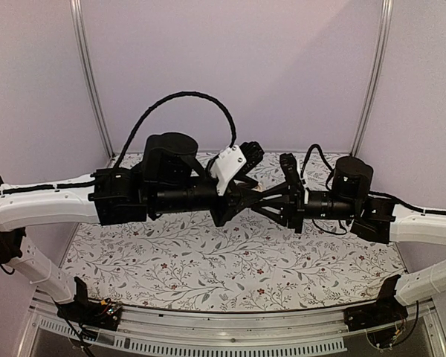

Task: Insert the wireless bluetooth earbuds into the charging case
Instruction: Insert the right earbud into the right side groove of the charging case.

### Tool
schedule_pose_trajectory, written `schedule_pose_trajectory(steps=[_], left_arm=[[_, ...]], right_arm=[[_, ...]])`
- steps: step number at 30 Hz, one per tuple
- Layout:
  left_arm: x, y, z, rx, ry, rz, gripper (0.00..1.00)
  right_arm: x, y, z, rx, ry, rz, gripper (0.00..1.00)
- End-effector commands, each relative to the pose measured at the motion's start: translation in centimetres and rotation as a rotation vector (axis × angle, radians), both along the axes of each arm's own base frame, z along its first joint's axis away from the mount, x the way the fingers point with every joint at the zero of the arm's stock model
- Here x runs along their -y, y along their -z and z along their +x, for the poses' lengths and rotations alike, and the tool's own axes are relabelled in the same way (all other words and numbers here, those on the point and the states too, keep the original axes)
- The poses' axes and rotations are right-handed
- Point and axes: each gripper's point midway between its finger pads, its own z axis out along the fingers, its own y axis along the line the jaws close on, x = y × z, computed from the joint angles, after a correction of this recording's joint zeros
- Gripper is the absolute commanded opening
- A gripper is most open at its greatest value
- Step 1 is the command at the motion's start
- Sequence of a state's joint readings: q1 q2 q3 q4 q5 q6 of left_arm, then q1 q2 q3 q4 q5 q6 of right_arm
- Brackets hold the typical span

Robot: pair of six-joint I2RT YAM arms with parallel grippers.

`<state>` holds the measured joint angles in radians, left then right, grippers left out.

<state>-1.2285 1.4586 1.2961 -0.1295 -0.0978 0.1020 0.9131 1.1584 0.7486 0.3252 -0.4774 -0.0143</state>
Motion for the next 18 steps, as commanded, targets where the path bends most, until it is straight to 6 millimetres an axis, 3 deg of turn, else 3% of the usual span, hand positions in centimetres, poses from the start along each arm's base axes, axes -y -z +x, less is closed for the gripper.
schedule_pose_trajectory(steps=[1,18], left_arm=[[0.3,1.1,-0.3,-0.009,0.014,0.051,0.29],[0.2,-0.4,-0.4,0.007,0.023,0.026,0.38]], right_arm=[[-0.5,-2.0,-0.8,0.036,-0.059,0.065,0.00],[-1.0,0.0,-0.9,-0.041,-0.090,0.034,0.00]])
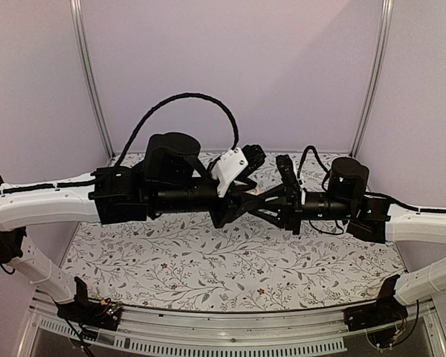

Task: Insert the wireless bluetooth earbuds into the charging case
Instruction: Insert the right earbud into the right side groove of the charging case, then adjust the right earbud in the right side groove of the charging case.

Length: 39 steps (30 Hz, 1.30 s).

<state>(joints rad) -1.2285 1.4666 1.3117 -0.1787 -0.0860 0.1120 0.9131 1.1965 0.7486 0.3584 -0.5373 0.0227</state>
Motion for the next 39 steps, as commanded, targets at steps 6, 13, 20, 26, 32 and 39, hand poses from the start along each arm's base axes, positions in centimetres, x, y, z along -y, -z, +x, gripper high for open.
schedule_pose_trajectory(steps=[6,13,20,26,32,39], left_arm=[[-0.1,-2.1,-0.3,0.022,0.009,-0.039,0.39],[-0.8,-3.7,-1.1,0.019,0.033,-0.084,0.39],[-2.2,-4.7,-1.7,0.013,0.038,-0.126,0.34],[-3.6,-2.9,-2.1,0.015,0.039,-0.062,0.23],[-3.7,-1.4,-2.5,0.026,0.044,0.005,0.19],[-2.8,-0.4,-2.4,0.041,0.046,0.054,0.14]], right_arm=[[-0.4,0.0,-0.3,-0.017,-0.031,0.018,0.00],[-0.3,0.4,-0.2,-0.028,-0.023,0.010,0.00],[-0.3,0.7,0.3,-0.038,-0.013,0.001,0.00],[-0.2,0.4,0.4,-0.050,-0.010,0.001,0.00],[-0.4,0.4,0.8,-0.063,0.006,-0.013,0.00],[-0.7,0.9,1.0,-0.079,-0.001,-0.032,0.00]])
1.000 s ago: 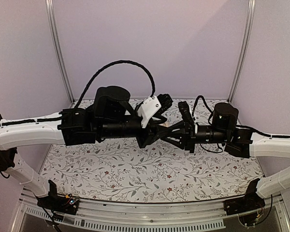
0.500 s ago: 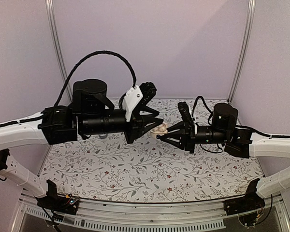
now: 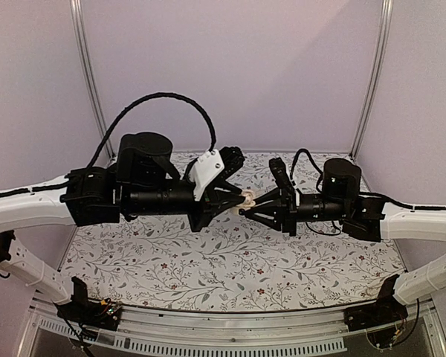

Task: Insert the wireless bluetooth earbuds into the charging case
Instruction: Adjust the right earbud in the right side groove of the charging case.

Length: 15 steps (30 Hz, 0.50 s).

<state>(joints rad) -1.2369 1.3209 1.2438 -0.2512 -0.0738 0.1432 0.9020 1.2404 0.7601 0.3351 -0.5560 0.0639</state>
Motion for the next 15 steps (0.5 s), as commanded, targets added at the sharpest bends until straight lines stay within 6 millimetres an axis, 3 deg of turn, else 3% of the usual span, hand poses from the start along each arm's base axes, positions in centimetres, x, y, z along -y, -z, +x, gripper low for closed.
schedule_pose_trajectory(steps=[1,15], left_arm=[[0.9,1.1,-0.6,0.016,0.016,0.051,0.14],[1.3,2.0,0.7,0.025,-0.039,0.082,0.12]], right_arm=[[-0.3,-0.7,0.4,-0.004,0.003,0.004,0.00],[-0.3,-0.6,-0.2,0.000,-0.031,0.003,0.00]])
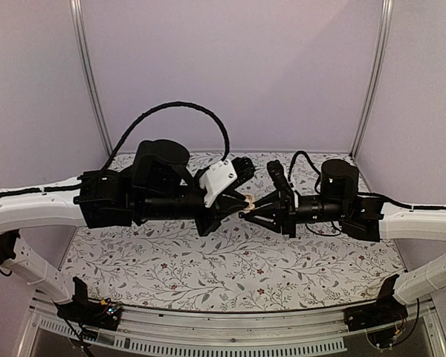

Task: Insert the wireless bluetooth earbuds into the charging case
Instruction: Adjust the right earbud in the right side groove of the charging case.

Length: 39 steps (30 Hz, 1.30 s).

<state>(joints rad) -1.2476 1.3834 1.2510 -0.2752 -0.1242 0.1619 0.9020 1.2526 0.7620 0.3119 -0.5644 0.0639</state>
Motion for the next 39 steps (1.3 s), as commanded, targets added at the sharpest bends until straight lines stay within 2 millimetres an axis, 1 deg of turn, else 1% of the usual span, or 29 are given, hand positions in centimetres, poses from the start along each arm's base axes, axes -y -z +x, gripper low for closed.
schedule_pose_trajectory(steps=[1,7,19,23,26,31,34,36,39], left_arm=[[0.5,-0.8,0.0,0.020,-0.012,-0.003,0.12],[0.7,-0.5,0.4,0.019,-0.024,0.011,0.11],[1.0,-0.1,0.2,0.010,-0.011,0.023,0.10],[0.6,-0.1,0.1,0.005,-0.007,0.031,0.09],[0.1,-0.5,-0.1,0.008,-0.007,0.024,0.10],[-0.5,-2.0,-0.2,0.015,-0.017,-0.016,0.14],[-1.2,-3.5,-0.1,0.018,-0.030,-0.068,0.17],[-1.9,-4.3,0.0,0.006,-0.030,-0.112,0.22],[-3.1,-4.0,0.4,-0.044,-0.012,-0.131,0.38]], right_arm=[[-0.2,-1.6,-0.2,0.023,-0.025,0.031,0.00],[-0.2,-1.8,-0.5,0.028,-0.041,0.037,0.00],[-0.1,-2.5,-0.9,0.047,-0.057,0.052,0.00],[0.0,-2.4,-0.7,0.047,-0.043,0.049,0.00],[0.2,-2.7,-0.5,0.053,-0.028,0.054,0.00],[0.1,-2.4,-0.4,0.049,-0.028,0.049,0.00],[0.3,-2.0,-0.2,0.038,-0.024,0.044,0.00],[0.4,-1.8,-0.3,0.032,-0.028,0.043,0.00],[0.5,-1.8,-0.7,0.031,-0.050,0.044,0.00]])
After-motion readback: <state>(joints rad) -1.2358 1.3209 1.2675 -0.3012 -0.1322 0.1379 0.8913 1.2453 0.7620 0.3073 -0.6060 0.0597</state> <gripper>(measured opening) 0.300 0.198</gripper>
